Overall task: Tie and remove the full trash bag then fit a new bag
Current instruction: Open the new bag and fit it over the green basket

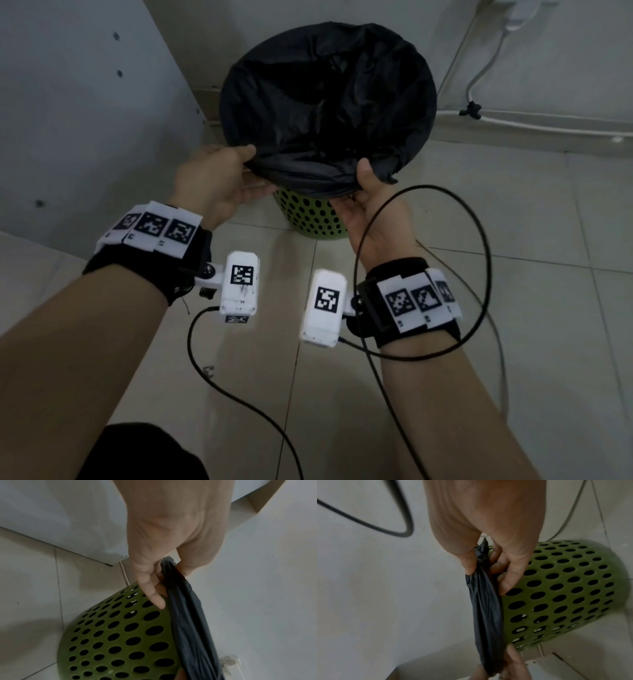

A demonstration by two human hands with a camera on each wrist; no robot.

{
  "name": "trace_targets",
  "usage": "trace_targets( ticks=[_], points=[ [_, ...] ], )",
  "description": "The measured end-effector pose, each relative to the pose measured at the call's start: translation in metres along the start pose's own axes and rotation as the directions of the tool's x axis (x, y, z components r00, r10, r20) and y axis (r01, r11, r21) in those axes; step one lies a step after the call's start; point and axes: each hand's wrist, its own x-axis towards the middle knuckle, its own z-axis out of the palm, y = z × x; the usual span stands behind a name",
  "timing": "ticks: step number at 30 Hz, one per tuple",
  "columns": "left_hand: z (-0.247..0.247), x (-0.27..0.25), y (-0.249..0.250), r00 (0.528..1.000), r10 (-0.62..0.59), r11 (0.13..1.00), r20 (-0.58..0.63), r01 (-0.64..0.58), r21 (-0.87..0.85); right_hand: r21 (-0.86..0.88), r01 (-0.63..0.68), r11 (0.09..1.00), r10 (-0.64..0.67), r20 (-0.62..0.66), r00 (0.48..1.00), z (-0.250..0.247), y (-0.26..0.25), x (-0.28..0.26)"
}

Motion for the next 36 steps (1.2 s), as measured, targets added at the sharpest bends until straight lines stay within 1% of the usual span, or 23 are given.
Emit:
trace_targets(
  ticks=[2,4,5,6,7,8,9,10,11,12,13,14,15,16,17,19,20,22,25,27,29,32,36],
  points=[
    [0.000,0.000,0.002,1.000,0.011,1.000,0.005,-0.011,-0.005,-0.081,0.014,0.997,-0.019,-0.054,0.998,-0.002,-0.001,-0.005],
    [0.001,-0.002,0.003,0.999,0.031,1.000,0.014,-0.031,-0.001,-0.241,0.089,0.966,-0.148,-0.238,0.960,-0.009,-0.010,-0.011],
    [0.002,-0.004,0.003,0.999,0.041,0.999,0.023,-0.041,0.011,-0.354,0.154,0.923,-0.281,-0.344,0.896,-0.014,-0.019,-0.016],
    [0.003,-0.007,0.004,0.998,0.049,0.998,0.035,-0.050,0.029,-0.446,0.247,0.861,-0.439,-0.403,0.803,-0.017,-0.031,-0.023],
    [0.003,-0.010,0.003,0.996,0.063,0.996,0.059,-0.066,0.052,-0.515,0.356,0.780,-0.584,-0.394,0.710,-0.017,-0.045,-0.032],
    [0.002,-0.014,0.003,0.993,0.081,0.993,0.091,-0.089,0.081,-0.571,0.450,0.686,-0.695,-0.333,0.637,-0.014,-0.061,-0.040],
    [0.002,-0.018,0.003,0.986,0.099,0.988,0.131,-0.114,0.107,-0.628,0.507,0.590,-0.766,-0.239,0.596,-0.008,-0.075,-0.045],
    [0.001,-0.024,0.004,0.979,0.119,0.980,0.166,-0.143,0.138,-0.686,0.528,0.500,-0.802,-0.136,0.582,0.000,-0.085,-0.045],
    [0.001,-0.029,0.005,0.970,0.138,0.971,0.200,-0.172,0.165,-0.737,0.528,0.422,-0.803,-0.033,0.595,0.009,-0.093,-0.041],
    [0.000,-0.033,0.007,0.961,0.156,0.961,0.229,-0.201,0.190,-0.772,0.517,0.370,-0.766,0.062,0.640,0.018,-0.096,-0.035],
    [0.000,-0.038,0.009,0.951,0.168,0.951,0.261,-0.226,0.212,-0.812,0.484,0.325,-0.689,0.147,0.709,0.026,-0.094,-0.025],
    [0.000,-0.041,0.010,0.938,0.174,0.940,0.300,-0.249,0.233,-0.853,0.447,0.270,-0.563,0.237,0.792,0.033,-0.088,-0.016],
    [-0.001,-0.045,0.012,0.923,0.173,0.932,0.343,-0.266,0.248,-0.900,0.391,0.193,-0.381,0.299,0.875,0.040,-0.078,-0.010],
    [-0.001,-0.049,0.013,0.910,0.169,0.924,0.379,-0.281,0.260,-0.941,0.327,0.087,-0.169,0.309,0.936,0.043,-0.066,-0.005],
    [-0.002,-0.053,0.013,0.899,0.164,0.914,0.405,-0.293,0.280,-0.962,0.267,-0.056,0.023,0.266,0.964,0.044,-0.053,0.001],
    [-0.005,-0.061,0.013,0.888,0.150,0.884,0.434,-0.317,0.343,-0.916,0.219,-0.337,0.253,0.136,0.958,0.034,-0.027,0.021],
    [-0.007,-0.064,0.013,0.881,0.144,0.865,0.450,-0.333,0.376,-0.893,0.208,-0.400,0.306,0.083,0.948,0.026,-0.016,0.033],
    [-0.012,-0.068,0.012,0.854,0.130,0.827,0.504,-0.374,0.420,-0.895,0.144,-0.422,0.341,-0.009,0.940,0.006,0.002,0.055],
    [-0.021,-0.075,0.010,0.813,0.123,0.801,0.569,-0.419,0.427,-0.908,0.038,-0.417,0.311,-0.103,0.945,-0.025,0.025,0.073],
    [-0.026,-0.077,0.008,0.802,0.117,0.790,0.586,-0.433,0.434,-0.914,-0.018,-0.405,0.310,-0.156,0.938,-0.038,0.035,0.072],
    [-0.029,-0.080,0.008,0.804,0.122,0.794,0.582,-0.431,0.429,-0.893,-0.031,-0.449,0.286,-0.177,0.942,-0.041,0.038,0.072],
    [-0.026,-0.081,0.010,0.816,0.135,0.791,0.562,-0.430,0.435,-0.833,0.048,-0.551,0.312,-0.153,0.938,-0.026,0.033,0.071],
    [-0.019,-0.081,0.015,0.821,0.141,0.768,0.553,-0.443,0.462,-0.724,0.210,-0.657,0.325,-0.021,0.945,0.007,-0.004,0.046]
  ],
)
